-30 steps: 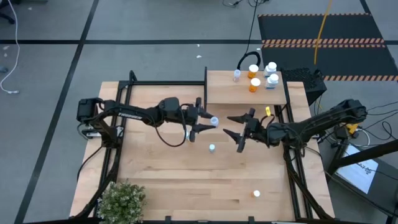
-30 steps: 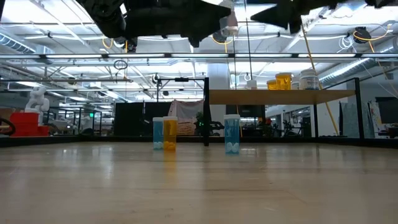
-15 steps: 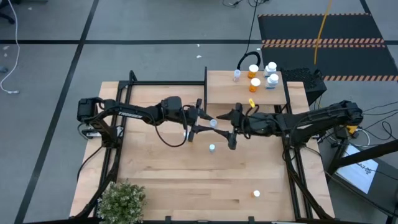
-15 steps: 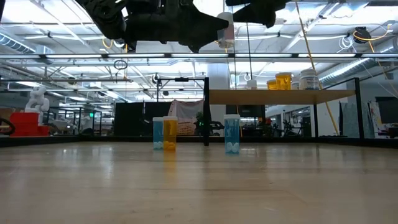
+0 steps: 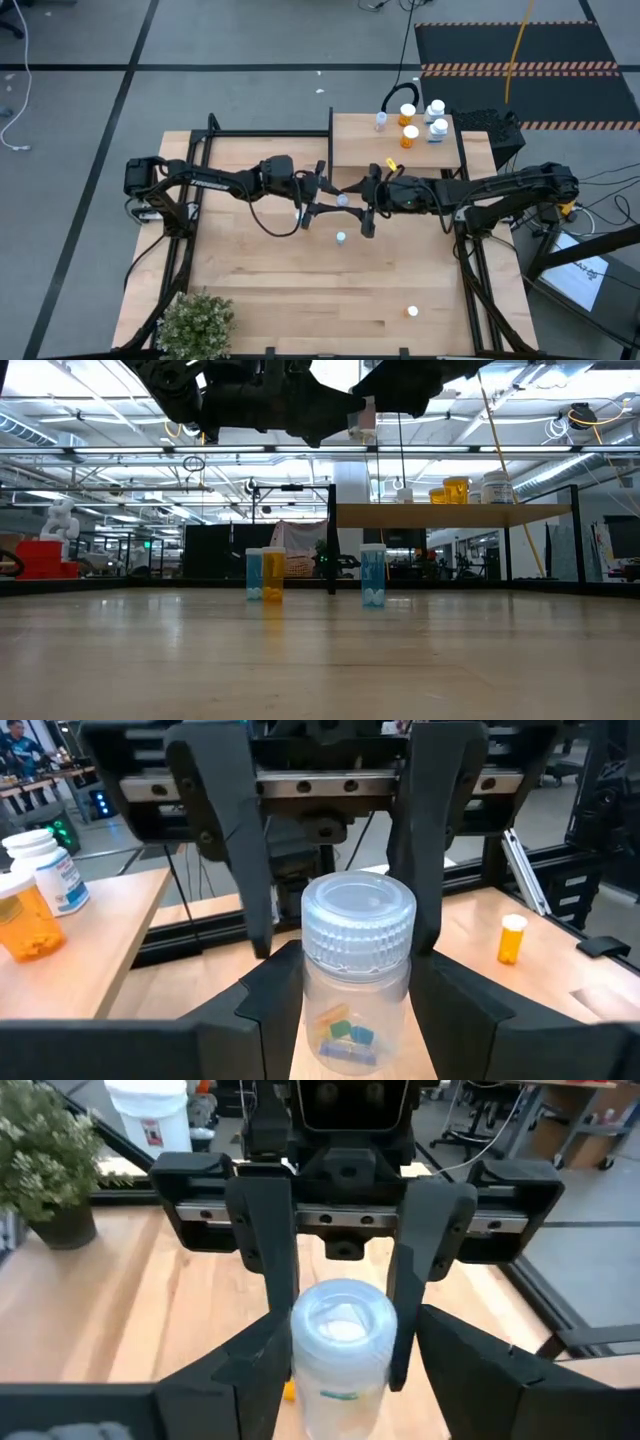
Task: Pick and place medicine bottles onto shelf by color
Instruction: Put the transparent pill bottle on the shelf aligned with the other transparent pill bottle
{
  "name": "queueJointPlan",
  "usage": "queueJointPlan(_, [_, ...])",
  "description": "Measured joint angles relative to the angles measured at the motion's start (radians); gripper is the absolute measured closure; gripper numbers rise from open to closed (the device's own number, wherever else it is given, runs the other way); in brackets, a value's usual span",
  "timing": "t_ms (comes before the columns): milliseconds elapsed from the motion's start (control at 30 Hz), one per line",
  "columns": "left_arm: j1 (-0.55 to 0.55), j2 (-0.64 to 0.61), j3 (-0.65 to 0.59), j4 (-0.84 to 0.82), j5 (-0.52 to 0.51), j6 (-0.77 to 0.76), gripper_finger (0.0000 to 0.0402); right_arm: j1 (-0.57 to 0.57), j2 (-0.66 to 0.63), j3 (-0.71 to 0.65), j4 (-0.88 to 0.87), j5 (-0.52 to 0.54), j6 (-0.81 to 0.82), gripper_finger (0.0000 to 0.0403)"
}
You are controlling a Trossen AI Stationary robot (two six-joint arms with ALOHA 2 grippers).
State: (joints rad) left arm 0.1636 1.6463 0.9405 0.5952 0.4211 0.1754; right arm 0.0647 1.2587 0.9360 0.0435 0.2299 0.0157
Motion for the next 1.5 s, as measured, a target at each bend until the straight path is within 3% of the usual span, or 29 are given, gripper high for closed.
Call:
queueJointPlan(267, [0.001,0.0,0.0,0.0,-0.002,-0.001,0.0241,0.0,-0.002,0.0,0.015,0.001,-0.01,0.0229])
queueJointPlan(667, [0.001,0.0,0.0,-0.003,-0.002,-0.001,0.024,0.0,-0.003,0.0,0.044,0.001,-0.009,0.0219])
queueJointPlan(1200, [0.001,0.0,0.0,-0.002,-0.003,-0.001,0.0239,0.001,-0.003,0.0,0.027,-0.001,-0.018,0.0252])
queueJointPlan(1500, [0.0,0.0,0.0,0.002,-0.034,-0.057,0.0186,0.0,-0.003,-0.001,0.026,0.004,-0.014,0.0258])
